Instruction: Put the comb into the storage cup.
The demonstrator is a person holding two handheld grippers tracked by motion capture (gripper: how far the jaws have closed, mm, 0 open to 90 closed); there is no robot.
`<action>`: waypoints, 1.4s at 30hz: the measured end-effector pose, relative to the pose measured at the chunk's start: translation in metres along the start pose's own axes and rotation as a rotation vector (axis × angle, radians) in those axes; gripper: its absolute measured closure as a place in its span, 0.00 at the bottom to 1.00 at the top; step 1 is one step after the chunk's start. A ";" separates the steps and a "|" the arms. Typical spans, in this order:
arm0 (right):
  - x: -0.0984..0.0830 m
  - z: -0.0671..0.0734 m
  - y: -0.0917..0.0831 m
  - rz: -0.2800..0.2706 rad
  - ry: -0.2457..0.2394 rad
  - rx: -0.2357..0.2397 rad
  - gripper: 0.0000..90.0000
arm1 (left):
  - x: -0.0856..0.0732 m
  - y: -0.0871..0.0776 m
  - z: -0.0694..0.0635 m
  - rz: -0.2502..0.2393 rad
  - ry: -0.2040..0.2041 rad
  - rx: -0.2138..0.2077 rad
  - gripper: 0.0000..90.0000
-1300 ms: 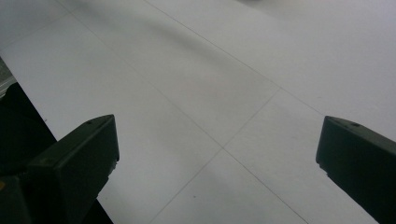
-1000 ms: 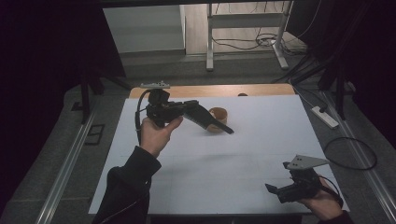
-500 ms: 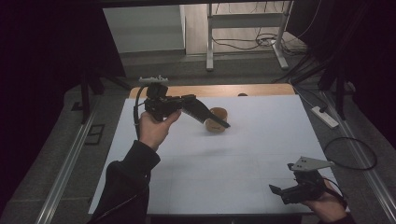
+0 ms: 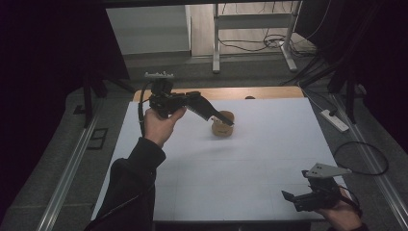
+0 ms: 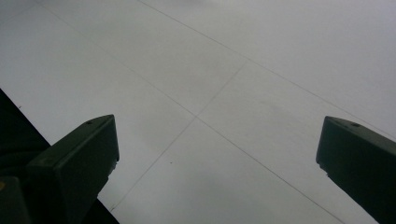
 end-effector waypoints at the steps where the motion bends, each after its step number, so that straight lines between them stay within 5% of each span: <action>1: -0.001 -0.001 -0.001 0.002 0.003 -0.002 0.00 | 0.001 0.001 0.001 0.001 0.003 0.002 0.93; 17: -0.022 -0.014 -0.011 0.055 0.065 -0.105 0.00 | 0.013 0.009 0.010 0.009 0.003 0.036 0.93; 29: -0.030 -0.018 -0.020 0.032 0.128 -0.117 0.00 | 0.022 0.015 0.019 0.011 -0.008 0.070 0.93; 42: -0.030 -0.018 -0.018 0.043 0.115 -0.122 0.00 | 0.026 0.034 0.033 0.038 -0.032 0.098 0.93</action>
Point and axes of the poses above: each handheld gripper's, and its own axes: y roughly forward along the jaws, x roughly out of its top, z roughly to its left, the point moved 7 cm from there along y, roughly forward along the jaws, and after that the axes turned 4 degrees about z, right-handed, at the moved point
